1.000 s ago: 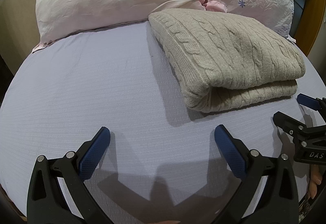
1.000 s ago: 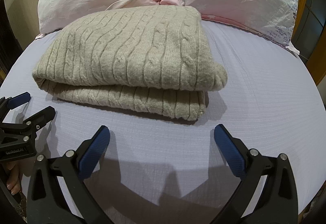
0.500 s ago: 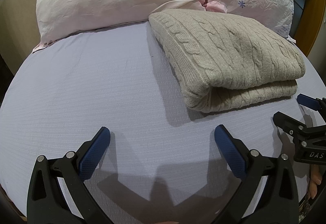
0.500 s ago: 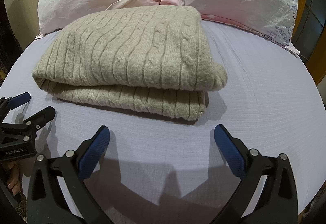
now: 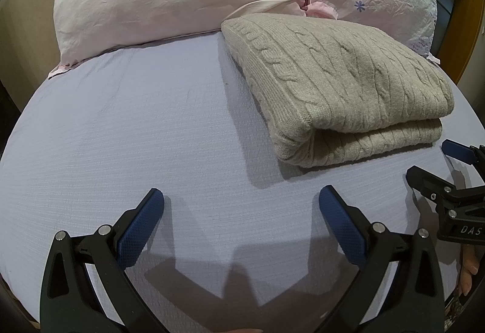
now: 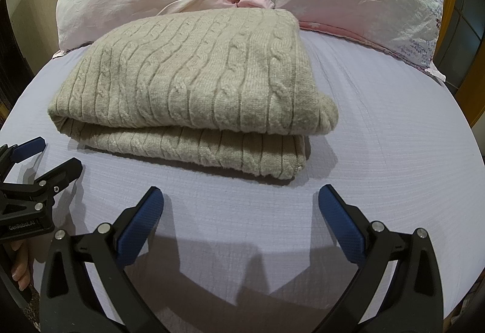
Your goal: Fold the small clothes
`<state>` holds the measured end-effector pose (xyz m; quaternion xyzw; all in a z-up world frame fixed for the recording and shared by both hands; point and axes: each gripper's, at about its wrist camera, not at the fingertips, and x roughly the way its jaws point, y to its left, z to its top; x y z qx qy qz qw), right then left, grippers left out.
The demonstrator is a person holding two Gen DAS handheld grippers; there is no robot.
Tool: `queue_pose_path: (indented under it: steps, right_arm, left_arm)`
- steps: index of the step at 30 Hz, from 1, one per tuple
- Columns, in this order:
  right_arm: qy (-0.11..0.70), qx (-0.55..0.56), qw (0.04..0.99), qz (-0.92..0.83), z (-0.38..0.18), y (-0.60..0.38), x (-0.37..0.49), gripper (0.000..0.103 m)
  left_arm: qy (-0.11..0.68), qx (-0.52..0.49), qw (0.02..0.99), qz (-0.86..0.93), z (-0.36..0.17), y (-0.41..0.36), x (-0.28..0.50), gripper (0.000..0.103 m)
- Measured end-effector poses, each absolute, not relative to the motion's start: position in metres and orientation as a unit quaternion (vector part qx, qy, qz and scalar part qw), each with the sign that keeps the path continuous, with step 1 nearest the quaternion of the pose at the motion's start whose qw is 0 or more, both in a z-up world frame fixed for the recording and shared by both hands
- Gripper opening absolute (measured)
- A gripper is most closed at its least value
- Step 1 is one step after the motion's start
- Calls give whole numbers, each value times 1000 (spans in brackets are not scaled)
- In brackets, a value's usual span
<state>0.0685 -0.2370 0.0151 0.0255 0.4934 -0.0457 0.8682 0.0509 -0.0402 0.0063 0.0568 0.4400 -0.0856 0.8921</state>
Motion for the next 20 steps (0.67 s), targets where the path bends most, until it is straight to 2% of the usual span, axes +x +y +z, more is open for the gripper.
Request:
queue_pose_path:
  steps: [20]
  right_arm:
    - [494, 25, 868, -46, 16, -237, 68, 101]
  left_arm:
    - [439, 57, 892, -86, 6, -40, 51, 102]
